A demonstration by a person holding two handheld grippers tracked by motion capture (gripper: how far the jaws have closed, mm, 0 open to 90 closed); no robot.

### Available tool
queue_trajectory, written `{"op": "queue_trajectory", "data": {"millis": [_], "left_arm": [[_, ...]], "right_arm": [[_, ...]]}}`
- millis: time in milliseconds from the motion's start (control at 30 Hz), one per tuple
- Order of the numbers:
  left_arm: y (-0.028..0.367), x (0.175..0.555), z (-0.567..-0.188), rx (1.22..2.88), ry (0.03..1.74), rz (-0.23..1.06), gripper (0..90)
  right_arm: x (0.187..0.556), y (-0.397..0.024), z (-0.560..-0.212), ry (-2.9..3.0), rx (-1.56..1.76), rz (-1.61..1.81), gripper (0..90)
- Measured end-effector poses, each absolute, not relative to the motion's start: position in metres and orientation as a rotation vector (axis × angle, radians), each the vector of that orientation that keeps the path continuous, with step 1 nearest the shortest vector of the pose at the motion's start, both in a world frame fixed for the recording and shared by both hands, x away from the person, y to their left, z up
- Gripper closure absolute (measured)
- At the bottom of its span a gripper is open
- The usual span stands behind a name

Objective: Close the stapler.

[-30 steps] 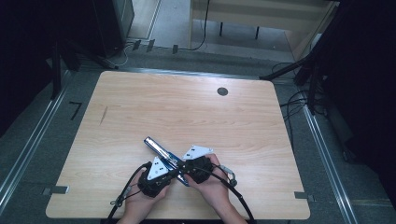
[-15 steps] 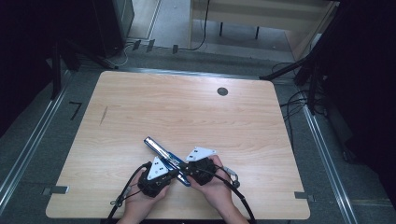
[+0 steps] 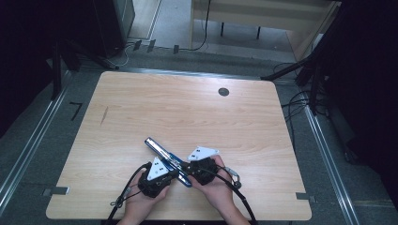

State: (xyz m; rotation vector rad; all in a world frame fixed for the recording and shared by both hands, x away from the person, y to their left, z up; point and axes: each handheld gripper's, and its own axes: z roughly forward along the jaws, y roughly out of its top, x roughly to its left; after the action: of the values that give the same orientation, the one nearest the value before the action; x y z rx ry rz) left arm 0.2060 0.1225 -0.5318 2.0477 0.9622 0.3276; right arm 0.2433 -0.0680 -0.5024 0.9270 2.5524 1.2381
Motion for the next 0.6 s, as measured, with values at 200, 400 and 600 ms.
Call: {"op": "queue_trajectory", "data": {"millis": [200, 400, 600], "left_arm": [[0.135, 0.211, -0.528, 2.041, 1.005, 0.381, 90.0], [0.161, 0.222, -0.525, 1.988, 1.086, 0.393, 90.0], [0.182, 0.232, -0.527, 1.955, 1.157, 0.404, 90.0]], "right_arm": [[0.250, -0.056, -0.494, 2.541, 0.901, 1.257, 90.0], [0.257, -0.045, -0.487, 2.528, 0.892, 1.280, 90.0], [0.266, -0.033, -0.484, 2.529, 0.890, 1.297, 90.0]]}}
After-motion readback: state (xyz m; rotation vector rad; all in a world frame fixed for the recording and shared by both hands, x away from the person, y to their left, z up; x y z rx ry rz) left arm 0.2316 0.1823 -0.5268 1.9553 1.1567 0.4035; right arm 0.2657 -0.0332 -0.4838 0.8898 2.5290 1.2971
